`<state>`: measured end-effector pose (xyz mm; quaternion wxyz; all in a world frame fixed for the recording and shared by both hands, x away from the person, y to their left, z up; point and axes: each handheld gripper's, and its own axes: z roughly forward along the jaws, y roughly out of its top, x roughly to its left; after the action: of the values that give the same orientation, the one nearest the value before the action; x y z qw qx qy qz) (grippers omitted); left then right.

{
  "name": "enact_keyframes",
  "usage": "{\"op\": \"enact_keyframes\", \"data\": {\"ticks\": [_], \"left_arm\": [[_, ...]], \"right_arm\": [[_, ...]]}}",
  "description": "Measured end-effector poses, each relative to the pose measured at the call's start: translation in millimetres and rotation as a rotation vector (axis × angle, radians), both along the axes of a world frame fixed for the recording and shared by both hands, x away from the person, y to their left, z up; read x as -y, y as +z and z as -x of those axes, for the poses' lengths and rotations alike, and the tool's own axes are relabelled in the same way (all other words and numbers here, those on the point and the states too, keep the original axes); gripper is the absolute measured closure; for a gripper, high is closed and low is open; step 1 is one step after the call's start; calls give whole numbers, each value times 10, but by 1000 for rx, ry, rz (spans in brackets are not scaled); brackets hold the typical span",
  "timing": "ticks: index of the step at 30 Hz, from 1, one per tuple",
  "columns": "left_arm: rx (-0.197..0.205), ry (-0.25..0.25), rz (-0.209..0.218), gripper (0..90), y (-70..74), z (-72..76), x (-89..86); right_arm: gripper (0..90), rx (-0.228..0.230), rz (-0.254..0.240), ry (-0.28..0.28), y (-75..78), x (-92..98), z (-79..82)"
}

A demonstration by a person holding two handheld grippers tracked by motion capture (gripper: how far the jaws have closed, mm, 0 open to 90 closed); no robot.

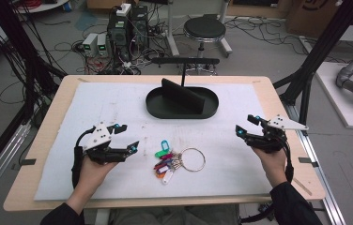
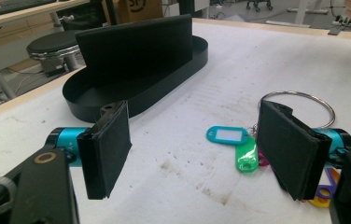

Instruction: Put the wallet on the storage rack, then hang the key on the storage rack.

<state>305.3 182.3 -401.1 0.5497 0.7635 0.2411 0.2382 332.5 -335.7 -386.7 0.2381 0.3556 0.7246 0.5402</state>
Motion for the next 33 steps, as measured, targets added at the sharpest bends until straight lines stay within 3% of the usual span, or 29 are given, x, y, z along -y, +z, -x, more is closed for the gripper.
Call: {"op": "enact_keyframes", "data": {"ticks": [10, 19, 33], "left_arm": [[-2, -11, -4, 264, -8, -29, 69], [-8, -15, 2, 234, -36, -69, 85], [-5, 49, -20, 255, -43, -1, 44]], "right_arm": [[283, -11, 19, -8, -56, 16, 86], [297, -20, 47, 2, -126, -116, 112], [354, -80, 66, 50, -234, -423, 108]]}}
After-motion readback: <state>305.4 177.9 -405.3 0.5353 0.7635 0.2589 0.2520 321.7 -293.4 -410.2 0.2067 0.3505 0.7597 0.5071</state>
